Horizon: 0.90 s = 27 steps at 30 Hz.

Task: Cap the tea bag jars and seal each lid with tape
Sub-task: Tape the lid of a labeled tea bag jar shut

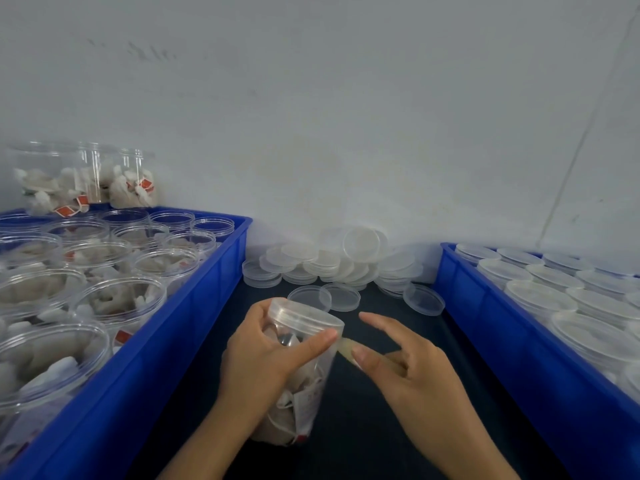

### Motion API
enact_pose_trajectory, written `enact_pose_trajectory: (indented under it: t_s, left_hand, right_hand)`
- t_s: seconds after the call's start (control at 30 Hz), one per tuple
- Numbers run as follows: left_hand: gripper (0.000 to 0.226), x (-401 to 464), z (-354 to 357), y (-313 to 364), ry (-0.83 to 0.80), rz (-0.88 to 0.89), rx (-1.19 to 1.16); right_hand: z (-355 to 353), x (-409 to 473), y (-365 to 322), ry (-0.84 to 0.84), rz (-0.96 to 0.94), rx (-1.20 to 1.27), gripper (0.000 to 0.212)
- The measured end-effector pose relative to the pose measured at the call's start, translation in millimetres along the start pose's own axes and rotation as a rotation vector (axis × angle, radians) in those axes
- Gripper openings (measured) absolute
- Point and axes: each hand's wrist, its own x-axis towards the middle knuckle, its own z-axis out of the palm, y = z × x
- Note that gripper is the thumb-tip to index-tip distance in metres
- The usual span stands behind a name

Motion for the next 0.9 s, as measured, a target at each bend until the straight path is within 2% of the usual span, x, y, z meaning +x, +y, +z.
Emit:
enact_pose_trajectory:
  t_s: [0.1, 0.27, 0.5, 0.6, 0.77, 0.9]
  left_hand:
    - [0.077, 2, -1, 1, -0.037, -0.008, -0.071]
    - [0.087, 5, -5, 0, -0.203, -0.037, -0.175]
    - [0.091, 8, -10, -6, -0.388, -0.011, -0.247]
    - [0.088, 9, -9, -10, -0.42, 0.001, -0.273]
    - [0.102, 8, -4, -10, -0.424, 0.025, -0.28]
    - [0.087, 7, -7, -9, -0.426, 0.051, -0.272]
  right_hand:
    - [-4, -2, 0, 0.036, -0.002, -0.027, 0.068]
    - [-3, 4, 3, 0.061, 0.001, -0.173, 0.046]
    - [-4, 6, 8, -0.011, -0.022, -0.217, 0.047]
    - [-3, 5, 9, -0.026, -0.044, -0.271, 0.047]
    - [5, 3, 11, 0.021, -0.091, -0.249, 0.039]
    - [8, 2, 9, 0.054, -0.122, -0.289, 0.039]
